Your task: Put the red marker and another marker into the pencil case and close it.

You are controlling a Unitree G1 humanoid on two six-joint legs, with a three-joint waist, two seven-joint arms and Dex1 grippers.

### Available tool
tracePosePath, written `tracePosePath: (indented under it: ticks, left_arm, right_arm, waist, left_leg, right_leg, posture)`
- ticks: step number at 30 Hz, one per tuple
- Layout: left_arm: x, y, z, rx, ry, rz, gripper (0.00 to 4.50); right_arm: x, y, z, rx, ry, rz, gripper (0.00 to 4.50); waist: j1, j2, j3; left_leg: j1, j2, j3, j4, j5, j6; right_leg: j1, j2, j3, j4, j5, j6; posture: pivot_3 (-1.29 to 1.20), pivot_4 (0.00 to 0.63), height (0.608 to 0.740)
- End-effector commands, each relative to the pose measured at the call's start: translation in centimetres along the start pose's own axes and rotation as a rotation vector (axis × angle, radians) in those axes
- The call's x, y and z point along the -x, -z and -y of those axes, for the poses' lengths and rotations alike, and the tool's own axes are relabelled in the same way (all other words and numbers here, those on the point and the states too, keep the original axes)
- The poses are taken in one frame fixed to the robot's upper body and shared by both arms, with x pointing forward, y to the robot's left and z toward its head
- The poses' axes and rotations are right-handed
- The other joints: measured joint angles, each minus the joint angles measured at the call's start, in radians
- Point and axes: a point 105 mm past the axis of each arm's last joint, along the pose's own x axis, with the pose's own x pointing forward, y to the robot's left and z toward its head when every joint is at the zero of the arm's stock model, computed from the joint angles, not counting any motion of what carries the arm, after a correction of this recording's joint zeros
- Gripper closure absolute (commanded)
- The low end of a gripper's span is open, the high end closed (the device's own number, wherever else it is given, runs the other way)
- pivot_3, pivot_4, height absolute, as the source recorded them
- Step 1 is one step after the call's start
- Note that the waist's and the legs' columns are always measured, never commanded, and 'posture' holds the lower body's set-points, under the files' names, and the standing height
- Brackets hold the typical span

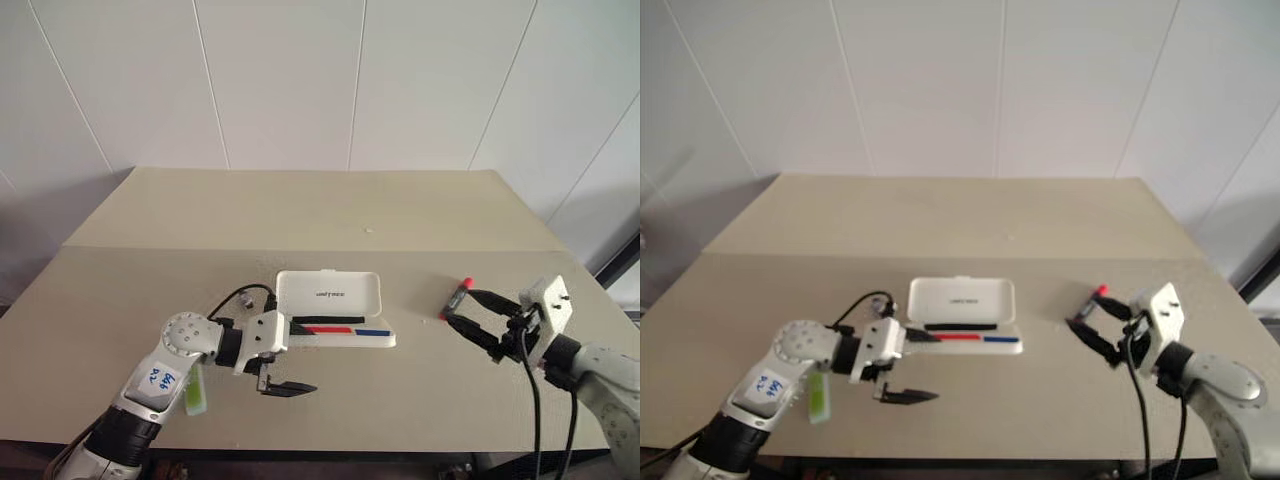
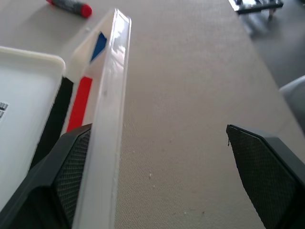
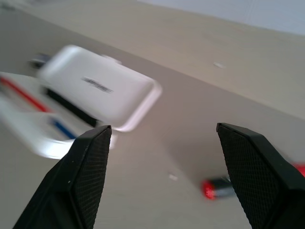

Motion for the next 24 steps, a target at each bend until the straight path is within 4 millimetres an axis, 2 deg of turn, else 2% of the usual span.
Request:
tracePosePath:
  ticks: [1,14,24]
  left_arm:
    - [0.5,-1.0,0.3,-0.021,0.013,0.025,0.02]
    - [0.1,-0.4,2.5,0.062,0.103,0.018,0.02]
    - [0.5,-0.9,4.4,0.124,0.179,0.010,0.02]
  right_arm:
    - [-0.6,-0.6,-0.7,0.026,0.013,0.049,0.00]
    - [-1.0,-1.2,-0.9,0.034,0.009,0.073,0.00]
    - [-1.5,-1.4,-1.4,0.027,-0.018,0.084,0.00]
  waist:
    - [-0.001,0.000,0.000]
    - [-0.001,0.000,0.000]
    - [-0.003,0.000,0.000]
  left_leg:
    - [0.000,0.000,0.000,0.000,0.000,0.000]
    - [0.000,0.000,0.000,0.000,0.000,0.000]
    - [0.000,0.000,0.000,-0.001,0.000,0.000]
  right_leg:
    - [0.000,0.000,0.000,0.000,0.000,0.000]
    - [0.000,0.000,0.000,0.000,0.000,-0.001]
    - [0.000,0.000,0.000,0.000,-0.001,-0.001]
  posture:
    - [0.00,0.150,0.740]
    - [0.00,0.150,0.740]
    - [0.00,0.150,0.740]
